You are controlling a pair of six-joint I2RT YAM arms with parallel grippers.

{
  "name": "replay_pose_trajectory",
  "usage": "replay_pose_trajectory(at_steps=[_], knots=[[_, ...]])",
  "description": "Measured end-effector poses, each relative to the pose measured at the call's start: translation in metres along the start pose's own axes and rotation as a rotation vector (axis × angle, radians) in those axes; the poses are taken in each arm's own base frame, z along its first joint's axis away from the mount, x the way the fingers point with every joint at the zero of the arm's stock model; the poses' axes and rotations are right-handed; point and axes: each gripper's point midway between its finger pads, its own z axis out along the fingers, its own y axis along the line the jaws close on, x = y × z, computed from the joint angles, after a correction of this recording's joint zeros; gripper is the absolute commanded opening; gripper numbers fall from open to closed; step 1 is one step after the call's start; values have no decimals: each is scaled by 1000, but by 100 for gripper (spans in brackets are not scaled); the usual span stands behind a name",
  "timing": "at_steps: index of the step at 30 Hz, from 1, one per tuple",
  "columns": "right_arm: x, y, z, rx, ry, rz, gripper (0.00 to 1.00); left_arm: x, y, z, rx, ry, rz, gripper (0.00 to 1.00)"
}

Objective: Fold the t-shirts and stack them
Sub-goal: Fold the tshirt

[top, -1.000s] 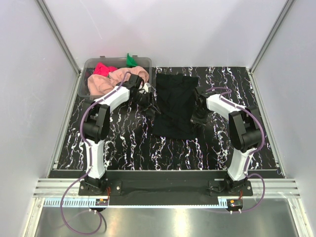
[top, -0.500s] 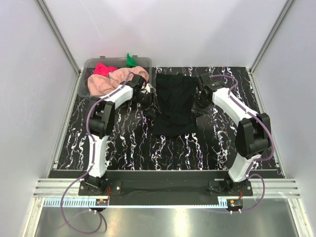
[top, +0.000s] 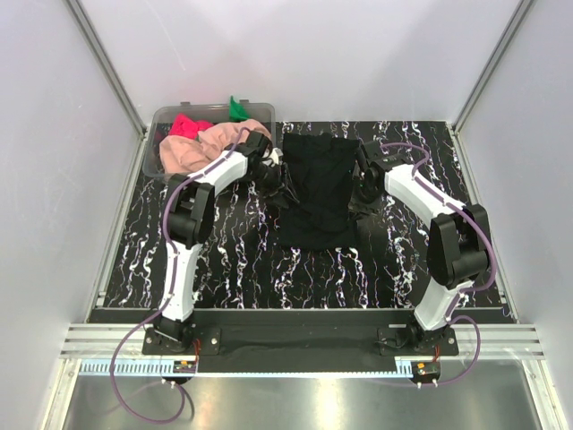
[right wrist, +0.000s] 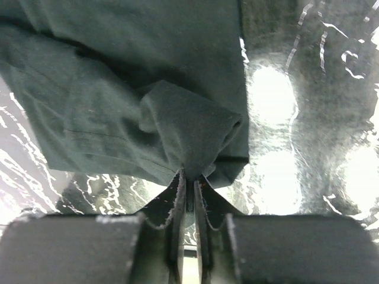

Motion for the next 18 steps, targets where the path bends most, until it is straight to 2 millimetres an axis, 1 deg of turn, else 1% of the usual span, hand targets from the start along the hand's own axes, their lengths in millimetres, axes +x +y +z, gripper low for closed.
replay_pose_trajectory(at_steps=[2,4,6,10,12,13,15,17,18], knots=[[-1,2,1,-13,-4,-2,20,1,-2,1,1,1,5,50],[-4,5,1,-26,-12,-6,21,1,-2,1,1,2,7,50],[-5,7,1,-33,-17,-7,28,1,-2,1,1,2,7,50],[-5,10,1,-52,-15,-12,30,4,-1,1,1,3,14,50],[-5,10,1,-54,-15,-12,30,13,-1,-1,-2,11,23,50],[-5,10,1,-54,-15,-12,28,19,-2,-3,-4,16,26,50],[-5,10,1,-54,-15,-14,12,32,-5,-8,-7,29,36,50],[-6,10,1,-54,-16,-12,0,42,-10,-15,-5,31,49,50],[-6,11,1,-55,-18,-11,0,46,-13,-18,-2,31,59,50]])
